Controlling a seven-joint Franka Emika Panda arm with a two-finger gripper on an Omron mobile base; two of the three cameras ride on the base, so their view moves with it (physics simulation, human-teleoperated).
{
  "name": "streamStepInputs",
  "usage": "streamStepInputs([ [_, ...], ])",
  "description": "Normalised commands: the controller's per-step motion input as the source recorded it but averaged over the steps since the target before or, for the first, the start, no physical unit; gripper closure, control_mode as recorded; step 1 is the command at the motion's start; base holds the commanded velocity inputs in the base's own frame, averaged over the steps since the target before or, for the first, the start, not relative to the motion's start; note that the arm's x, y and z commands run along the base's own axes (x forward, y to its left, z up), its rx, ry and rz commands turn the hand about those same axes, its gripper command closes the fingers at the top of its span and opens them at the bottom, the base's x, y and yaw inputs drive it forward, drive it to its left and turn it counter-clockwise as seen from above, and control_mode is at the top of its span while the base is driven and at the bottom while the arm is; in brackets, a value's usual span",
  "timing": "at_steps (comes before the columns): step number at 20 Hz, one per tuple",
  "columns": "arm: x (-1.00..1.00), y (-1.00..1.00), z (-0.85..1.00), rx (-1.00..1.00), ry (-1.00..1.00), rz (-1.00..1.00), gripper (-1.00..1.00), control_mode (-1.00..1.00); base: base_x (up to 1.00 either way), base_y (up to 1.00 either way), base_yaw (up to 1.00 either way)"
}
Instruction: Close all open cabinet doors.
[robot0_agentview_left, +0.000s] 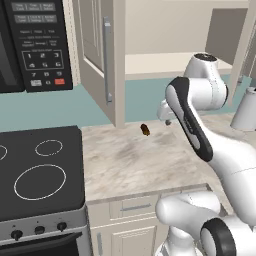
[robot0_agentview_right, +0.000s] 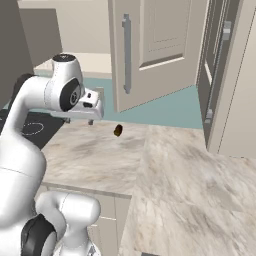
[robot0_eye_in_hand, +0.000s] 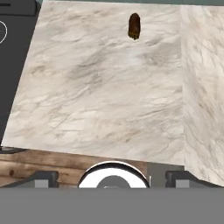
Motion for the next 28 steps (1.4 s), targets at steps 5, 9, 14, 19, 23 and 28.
streamStepInputs([
  [5, -0.64, 0.00, 0.00, 0.00, -0.16, 0.00, -1.00, -1.00, 0.00, 0.00, 0.00],
  [9, -0.47, 0.00, 0.11, 0.00, -0.16, 0.00, -1.00, -1.00, 0.00, 0.00, 0.00],
  [14, -0.35, 0.02, 0.17, 0.00, -0.23, -0.02, -1.00, -1.00, 0.00, 0.00, 0.00],
  [19, -0.42, 0.25, 0.18, 0.00, -0.29, -0.08, -1.00, -1.00, 0.00, 0.00, 0.00],
  [23, -0.46, 0.21, 0.28, 0.00, -0.21, -0.09, -1.00, -1.00, 0.00, 0.00, 0.00],
  [28, -0.41, 0.00, 0.38, 0.00, -0.05, -0.12, -1.00, -1.00, 0.00, 0.00, 0.00],
])
